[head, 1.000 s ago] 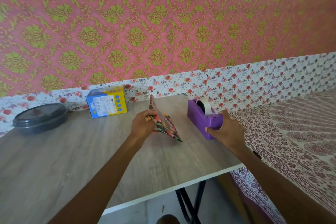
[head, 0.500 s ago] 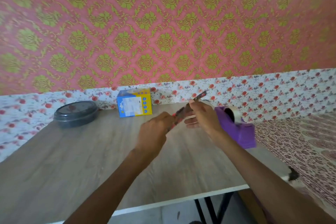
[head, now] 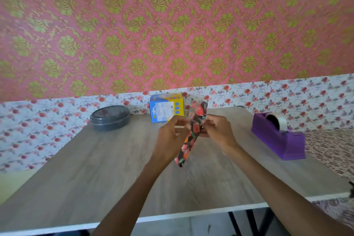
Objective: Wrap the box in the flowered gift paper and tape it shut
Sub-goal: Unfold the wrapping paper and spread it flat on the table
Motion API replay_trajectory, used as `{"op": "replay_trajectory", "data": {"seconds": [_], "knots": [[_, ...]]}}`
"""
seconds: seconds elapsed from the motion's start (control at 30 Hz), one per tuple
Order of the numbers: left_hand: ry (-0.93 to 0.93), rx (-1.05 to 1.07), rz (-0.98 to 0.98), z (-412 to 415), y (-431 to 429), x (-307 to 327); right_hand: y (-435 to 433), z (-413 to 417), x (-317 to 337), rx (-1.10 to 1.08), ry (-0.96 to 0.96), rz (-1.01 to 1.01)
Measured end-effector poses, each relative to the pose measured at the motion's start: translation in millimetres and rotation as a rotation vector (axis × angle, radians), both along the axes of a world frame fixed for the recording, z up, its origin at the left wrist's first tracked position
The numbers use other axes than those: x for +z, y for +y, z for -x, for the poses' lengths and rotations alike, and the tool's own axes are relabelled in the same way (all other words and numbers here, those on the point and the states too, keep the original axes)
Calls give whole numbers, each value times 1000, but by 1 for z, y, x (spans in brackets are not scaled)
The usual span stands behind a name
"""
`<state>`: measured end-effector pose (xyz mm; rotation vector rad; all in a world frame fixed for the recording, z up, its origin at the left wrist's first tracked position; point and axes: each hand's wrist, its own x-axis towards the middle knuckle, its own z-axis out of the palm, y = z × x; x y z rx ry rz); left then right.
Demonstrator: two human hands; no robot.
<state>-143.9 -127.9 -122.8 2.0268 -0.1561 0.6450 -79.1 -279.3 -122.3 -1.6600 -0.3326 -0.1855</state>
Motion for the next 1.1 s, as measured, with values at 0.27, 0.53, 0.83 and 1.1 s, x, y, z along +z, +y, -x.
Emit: {"op": "replay_trajectory", "data": {"seconds": [0.27,0.53,0.83,1.1], "knots": [[-54,71,32,-7,-2,0,14,9,1,153,73,-145],[-49,115,-5,-11,2,-10,13,7,5,211,151,-187],[-103,194,-73,-18,4,-9,18,4,5,278,154,-163],[-116,215,-119,-17,14,2,19,0,18,213,47,68]]}}
